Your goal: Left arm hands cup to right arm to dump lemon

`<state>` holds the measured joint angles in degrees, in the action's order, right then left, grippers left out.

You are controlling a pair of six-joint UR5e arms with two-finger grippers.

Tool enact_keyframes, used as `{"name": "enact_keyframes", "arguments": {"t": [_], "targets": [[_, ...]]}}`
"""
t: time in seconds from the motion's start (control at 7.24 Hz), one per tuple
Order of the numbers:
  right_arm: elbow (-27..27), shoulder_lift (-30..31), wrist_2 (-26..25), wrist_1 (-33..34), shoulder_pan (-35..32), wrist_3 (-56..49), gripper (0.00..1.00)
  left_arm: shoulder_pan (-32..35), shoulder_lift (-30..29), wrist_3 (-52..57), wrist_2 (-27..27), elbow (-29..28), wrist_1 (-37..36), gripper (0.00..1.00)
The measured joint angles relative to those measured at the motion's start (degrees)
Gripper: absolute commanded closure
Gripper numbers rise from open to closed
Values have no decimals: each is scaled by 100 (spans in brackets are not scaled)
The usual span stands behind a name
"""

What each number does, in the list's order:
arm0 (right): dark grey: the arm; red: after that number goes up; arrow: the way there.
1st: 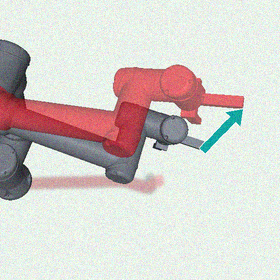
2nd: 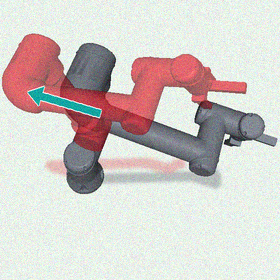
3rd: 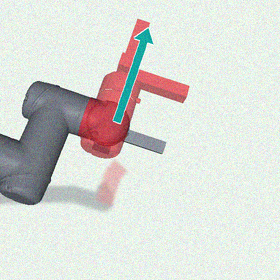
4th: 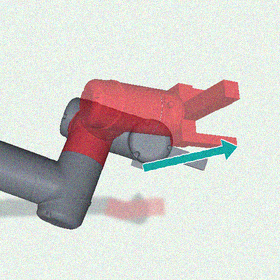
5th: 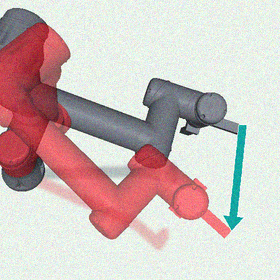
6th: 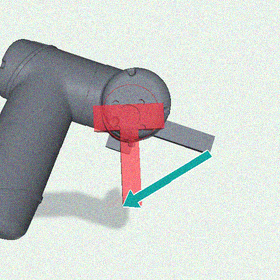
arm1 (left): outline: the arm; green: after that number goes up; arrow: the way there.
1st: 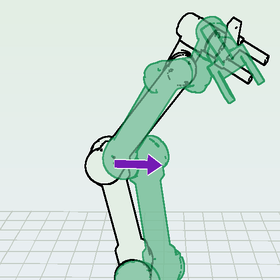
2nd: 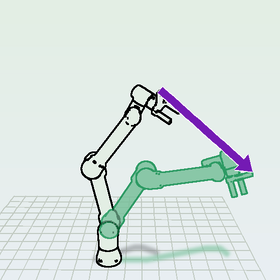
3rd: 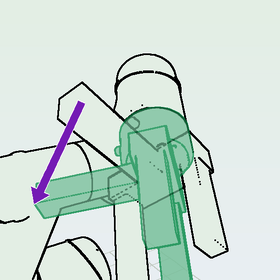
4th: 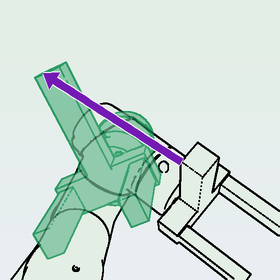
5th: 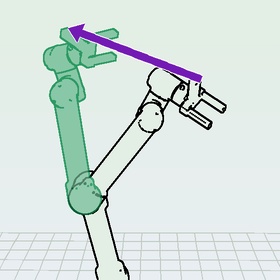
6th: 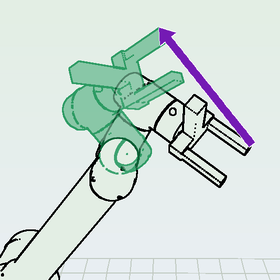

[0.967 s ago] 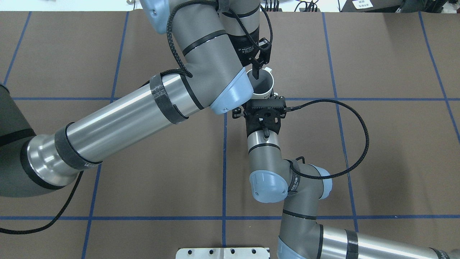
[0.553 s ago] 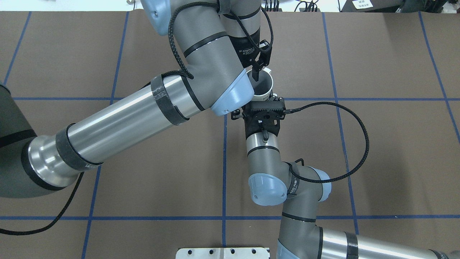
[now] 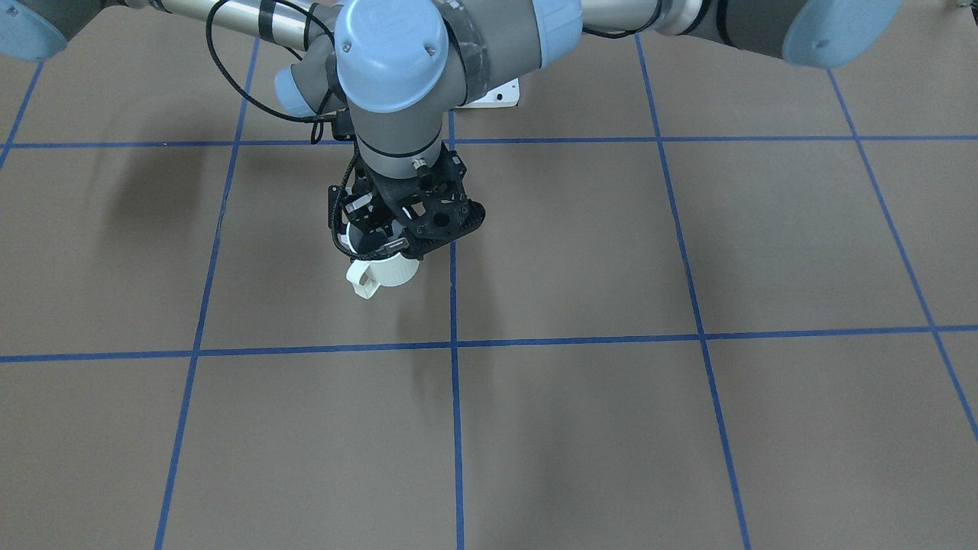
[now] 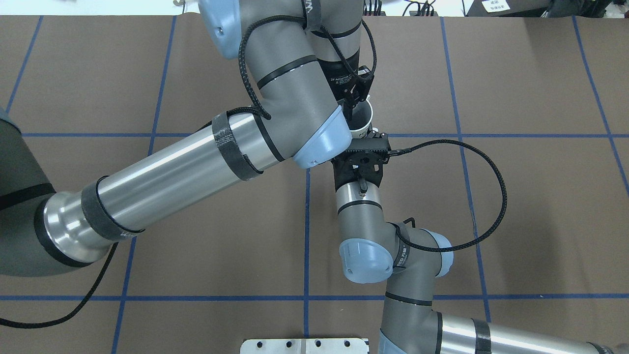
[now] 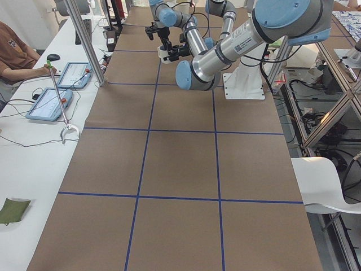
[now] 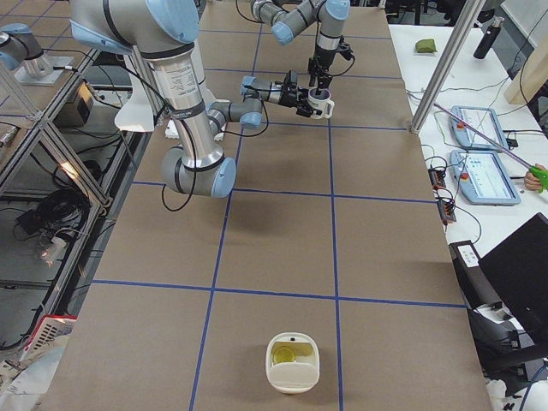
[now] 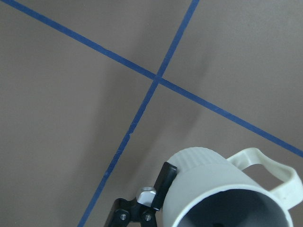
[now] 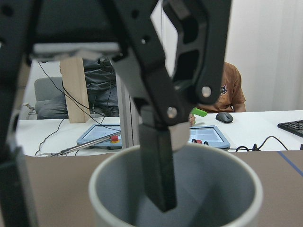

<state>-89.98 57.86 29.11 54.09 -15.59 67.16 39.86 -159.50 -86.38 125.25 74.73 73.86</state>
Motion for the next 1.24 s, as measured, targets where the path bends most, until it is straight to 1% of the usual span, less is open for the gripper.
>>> {"name": "enact_keyframes", "arguments": {"t": [0.14,1.11,1.24], "targets": [[-2,3,2,-1,2,-1,86,-8,-11,-1,-12,4,-2,62],[-81,10,7,-3,-7,-122,86,-5,-12,-1,-18,12,-20,62],[-80,19,9,-3,-11,-123,85,-5,-11,-1,-17,14,-25,65]]}}
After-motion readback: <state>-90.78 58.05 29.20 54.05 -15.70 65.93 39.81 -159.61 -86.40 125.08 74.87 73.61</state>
